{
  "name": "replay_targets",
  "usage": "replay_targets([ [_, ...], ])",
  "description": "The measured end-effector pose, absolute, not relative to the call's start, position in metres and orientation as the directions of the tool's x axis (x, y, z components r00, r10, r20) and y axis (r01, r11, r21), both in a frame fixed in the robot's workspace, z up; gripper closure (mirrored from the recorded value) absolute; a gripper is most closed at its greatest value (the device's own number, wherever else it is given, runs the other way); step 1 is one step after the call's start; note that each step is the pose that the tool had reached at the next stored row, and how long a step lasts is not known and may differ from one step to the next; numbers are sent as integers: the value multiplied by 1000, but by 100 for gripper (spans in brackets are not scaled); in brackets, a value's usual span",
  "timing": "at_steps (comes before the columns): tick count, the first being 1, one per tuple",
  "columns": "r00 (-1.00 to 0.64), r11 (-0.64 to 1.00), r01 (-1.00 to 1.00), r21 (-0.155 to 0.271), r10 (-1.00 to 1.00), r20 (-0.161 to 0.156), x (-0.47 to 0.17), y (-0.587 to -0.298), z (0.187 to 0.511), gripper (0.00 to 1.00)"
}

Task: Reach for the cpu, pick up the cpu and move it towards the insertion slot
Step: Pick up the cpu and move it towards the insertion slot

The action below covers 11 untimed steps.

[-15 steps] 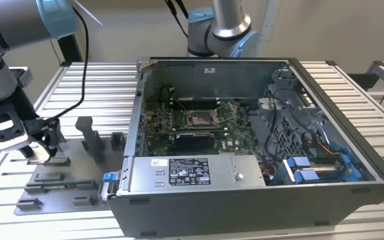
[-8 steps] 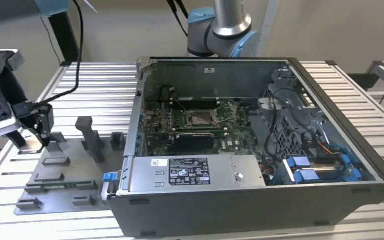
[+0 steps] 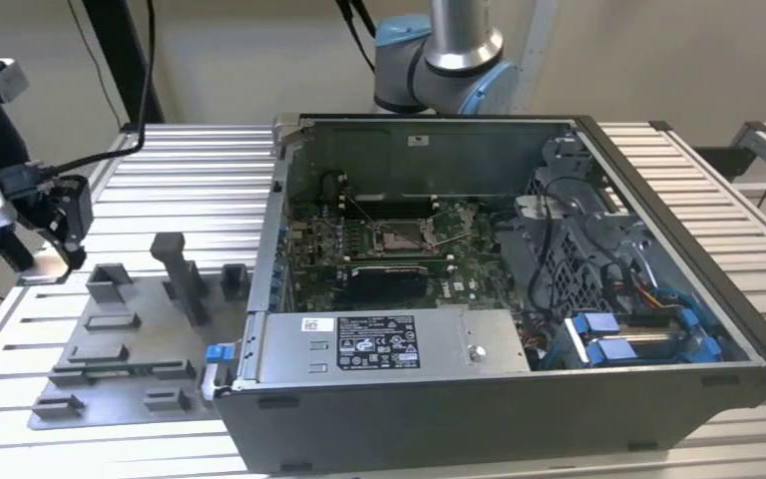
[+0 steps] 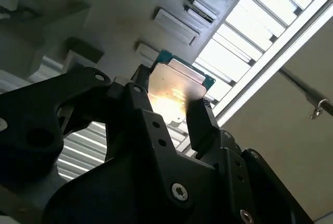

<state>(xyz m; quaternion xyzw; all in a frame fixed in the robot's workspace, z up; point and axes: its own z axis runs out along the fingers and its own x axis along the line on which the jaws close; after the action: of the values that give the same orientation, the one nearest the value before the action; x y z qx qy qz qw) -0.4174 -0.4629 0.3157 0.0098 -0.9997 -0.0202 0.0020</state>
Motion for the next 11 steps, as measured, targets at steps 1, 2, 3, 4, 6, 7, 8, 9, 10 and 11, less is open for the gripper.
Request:
replay_targets([
  [1, -1000, 999, -19, 40, -20, 4, -417, -463, 320, 100],
  [2, -1000, 999, -19, 40, -20, 4, -417, -463, 325, 100],
  [3, -1000, 999, -19, 40, -20, 4, -417, -463, 329, 100],
  [4, -1000, 999, -19, 40, -20, 4, -417, -463, 334, 100],
  [6, -1000, 999, -19, 40, -20, 4, -417, -463, 343, 100],
  [7, -1000, 999, -19, 41, -20, 3, -417, -463, 347, 100],
  [8, -1000, 999, -19, 40, -20, 4, -417, -463, 352, 100],
  [9, -1000, 999, -19, 40, -20, 4, -417, -463, 357, 100],
  [10, -1000, 999, -19, 40, -20, 4, -417, -463, 361, 100],
  [11, -1000, 999, -19, 40, -20, 4, -417, -463, 366, 100],
])
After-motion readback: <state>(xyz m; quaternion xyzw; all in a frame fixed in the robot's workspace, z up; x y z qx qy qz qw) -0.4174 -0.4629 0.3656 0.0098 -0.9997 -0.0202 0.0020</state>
